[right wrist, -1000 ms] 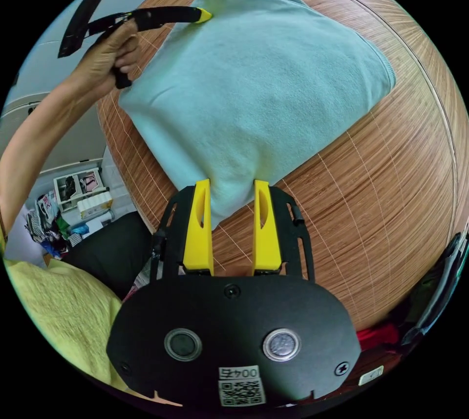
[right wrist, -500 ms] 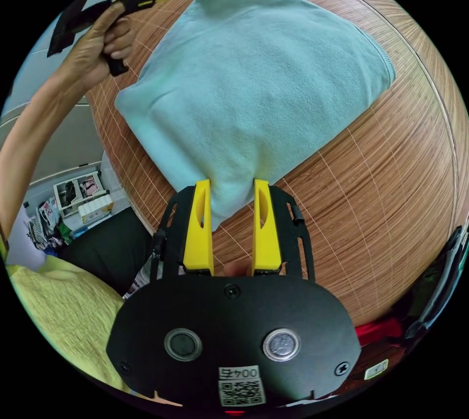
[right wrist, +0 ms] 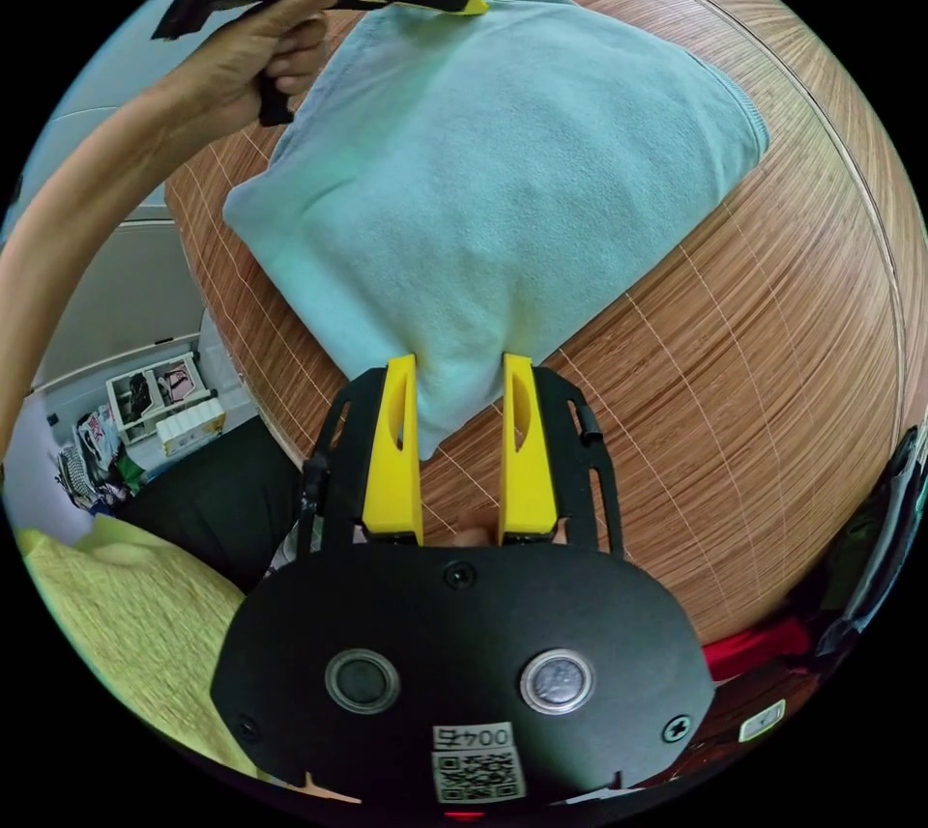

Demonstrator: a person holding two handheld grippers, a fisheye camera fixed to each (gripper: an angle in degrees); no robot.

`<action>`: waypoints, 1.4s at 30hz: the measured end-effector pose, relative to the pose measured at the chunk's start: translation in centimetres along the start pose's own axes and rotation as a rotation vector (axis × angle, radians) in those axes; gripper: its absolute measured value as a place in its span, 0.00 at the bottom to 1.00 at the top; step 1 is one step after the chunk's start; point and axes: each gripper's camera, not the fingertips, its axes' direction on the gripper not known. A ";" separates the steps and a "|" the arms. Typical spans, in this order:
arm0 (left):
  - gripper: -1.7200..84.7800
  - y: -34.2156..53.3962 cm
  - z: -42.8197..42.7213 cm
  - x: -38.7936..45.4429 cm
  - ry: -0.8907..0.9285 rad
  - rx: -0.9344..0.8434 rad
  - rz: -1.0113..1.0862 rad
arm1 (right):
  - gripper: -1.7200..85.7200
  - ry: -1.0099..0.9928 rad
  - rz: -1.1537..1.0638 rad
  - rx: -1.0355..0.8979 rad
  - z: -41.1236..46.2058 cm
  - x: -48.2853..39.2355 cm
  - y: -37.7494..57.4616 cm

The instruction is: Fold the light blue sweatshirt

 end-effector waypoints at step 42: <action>0.02 19.3 -12.0 0.3 0.124 -0.166 -0.016 | 0.18 0.001 0.137 0.099 3.0 -3.8 4.6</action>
